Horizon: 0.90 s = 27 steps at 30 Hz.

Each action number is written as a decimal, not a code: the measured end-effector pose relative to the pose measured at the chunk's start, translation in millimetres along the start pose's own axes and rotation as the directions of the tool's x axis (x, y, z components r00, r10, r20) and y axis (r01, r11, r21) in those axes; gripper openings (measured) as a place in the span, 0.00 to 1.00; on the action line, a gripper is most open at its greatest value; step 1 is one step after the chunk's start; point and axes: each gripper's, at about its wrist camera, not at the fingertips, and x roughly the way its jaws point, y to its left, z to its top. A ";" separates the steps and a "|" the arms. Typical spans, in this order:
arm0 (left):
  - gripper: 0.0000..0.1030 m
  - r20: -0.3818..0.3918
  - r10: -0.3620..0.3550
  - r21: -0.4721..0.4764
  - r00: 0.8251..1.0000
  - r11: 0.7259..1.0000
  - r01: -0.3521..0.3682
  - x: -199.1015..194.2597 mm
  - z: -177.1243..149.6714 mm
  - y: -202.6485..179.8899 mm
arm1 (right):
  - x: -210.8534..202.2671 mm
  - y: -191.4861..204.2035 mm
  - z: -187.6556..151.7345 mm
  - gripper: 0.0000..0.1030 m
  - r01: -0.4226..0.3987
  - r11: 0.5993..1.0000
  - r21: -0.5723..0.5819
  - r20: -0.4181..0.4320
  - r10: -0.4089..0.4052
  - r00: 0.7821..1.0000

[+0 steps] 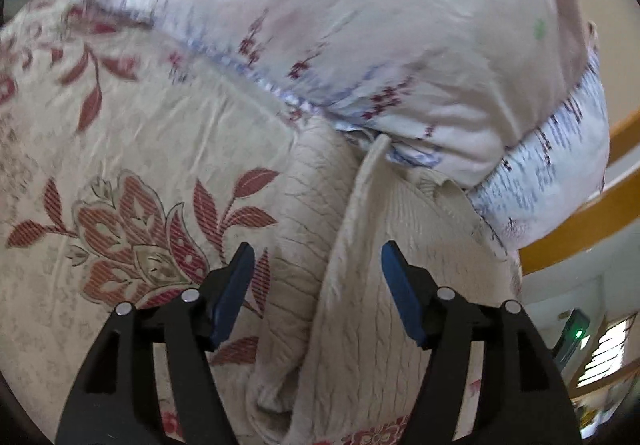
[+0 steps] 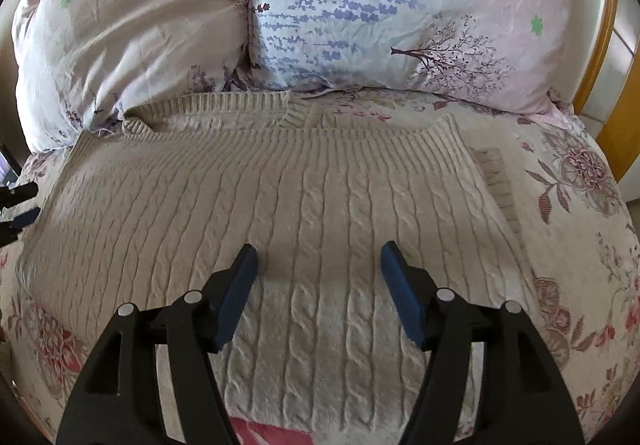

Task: Fold small clothes
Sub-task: 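Move the left gripper to the folded sweater edge and close on it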

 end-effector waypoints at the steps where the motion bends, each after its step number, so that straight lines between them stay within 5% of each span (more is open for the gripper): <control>1: 0.64 -0.007 -0.005 -0.011 1.000 1.000 0.005 2.6 0.7 2.0 | 0.7 1.2 -0.2 0.65 0.004 1.000 -0.005 0.002 -0.004 1.000; 16: 0.59 -0.023 -0.041 0.008 0.999 0.999 0.041 19.1 -6.0 -18.3 | 5.8 1.5 -2.9 0.69 0.015 1.000 -0.007 0.019 -0.015 1.000; 25: 0.45 -0.035 -0.068 -0.033 0.997 0.997 0.067 26.0 -6.8 -19.3 | 6.2 1.3 -3.0 0.69 0.012 1.000 -0.007 0.021 -0.011 1.000; 27: 0.33 -0.040 -0.074 -0.047 0.996 0.996 0.073 27.5 -6.6 -17.2 | 6.0 1.4 -3.1 0.69 0.011 1.000 -0.008 0.022 -0.011 1.000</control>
